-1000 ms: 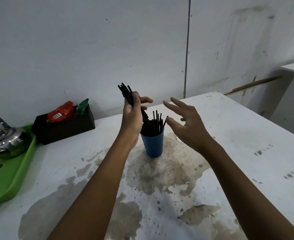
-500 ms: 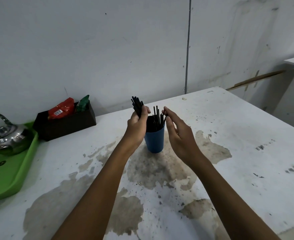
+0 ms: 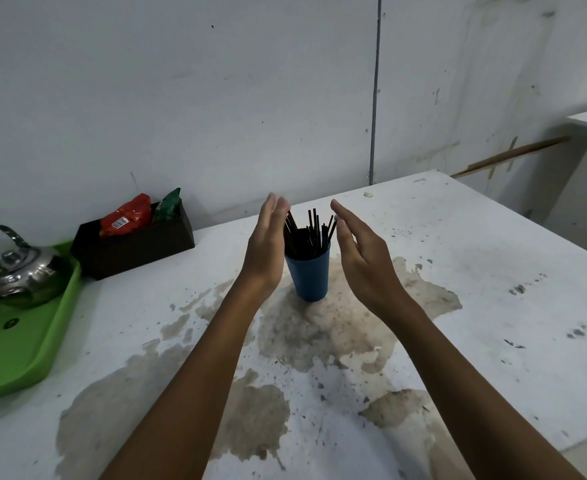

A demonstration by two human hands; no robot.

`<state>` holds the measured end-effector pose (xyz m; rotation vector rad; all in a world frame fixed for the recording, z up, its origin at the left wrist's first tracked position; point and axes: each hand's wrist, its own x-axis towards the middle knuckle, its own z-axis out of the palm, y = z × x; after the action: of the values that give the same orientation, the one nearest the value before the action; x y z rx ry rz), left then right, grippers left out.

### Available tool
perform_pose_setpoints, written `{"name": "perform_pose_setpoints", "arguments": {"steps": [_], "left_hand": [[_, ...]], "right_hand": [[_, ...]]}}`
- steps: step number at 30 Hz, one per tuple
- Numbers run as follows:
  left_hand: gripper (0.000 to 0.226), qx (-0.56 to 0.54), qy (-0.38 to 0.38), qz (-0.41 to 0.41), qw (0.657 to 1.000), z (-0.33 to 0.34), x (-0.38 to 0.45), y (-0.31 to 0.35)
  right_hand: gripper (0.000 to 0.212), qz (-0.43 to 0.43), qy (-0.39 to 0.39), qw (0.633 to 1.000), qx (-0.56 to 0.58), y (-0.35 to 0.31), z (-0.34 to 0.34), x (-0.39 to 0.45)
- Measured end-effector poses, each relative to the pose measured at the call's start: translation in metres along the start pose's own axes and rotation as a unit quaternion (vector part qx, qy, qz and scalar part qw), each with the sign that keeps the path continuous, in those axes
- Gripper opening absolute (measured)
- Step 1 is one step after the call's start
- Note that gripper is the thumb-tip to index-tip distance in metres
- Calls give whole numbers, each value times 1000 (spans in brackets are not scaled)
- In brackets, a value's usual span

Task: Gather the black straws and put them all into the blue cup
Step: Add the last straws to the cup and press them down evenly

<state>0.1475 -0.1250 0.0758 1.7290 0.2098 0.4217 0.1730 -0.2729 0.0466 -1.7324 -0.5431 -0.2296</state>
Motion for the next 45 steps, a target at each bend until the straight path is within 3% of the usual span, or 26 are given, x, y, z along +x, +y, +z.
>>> {"name": "perform_pose_setpoints", "arguments": {"steps": [4,9,11,16,23,30,34,38,45], "left_hand": [[47,52,23,56,997,-2,-1,-1],[45,195,-56,53,978,-1,1,-15],[44,191,-69,58,977,-2,-1,-17],[44,100,-13,51,994,-13,-5,-26],[46,163,-37,46,985,-7,-9,-43],[48,198,-39,67,977,-9,-7,-45],[50,306,-33,157,938,-11,-8,-41],[48,394,-40,169,902,-7,-7,-41],[52,172,-45,90,980,-10,-11,-40]], "right_hand": [[42,-32,-34,997,-60,2,-1,1],[44,-62,-124,968,-208,14,0,-4],[42,-55,-117,975,-182,18,3,-6],[39,-22,-38,997,-67,9,1,6],[43,-33,-129,974,-183,5,3,24],[40,-80,-161,942,-283,18,0,20],[40,-51,-132,968,-209,12,4,22],[41,-50,-104,979,-168,11,8,19],[42,-91,-135,962,-218,15,7,13]]}}
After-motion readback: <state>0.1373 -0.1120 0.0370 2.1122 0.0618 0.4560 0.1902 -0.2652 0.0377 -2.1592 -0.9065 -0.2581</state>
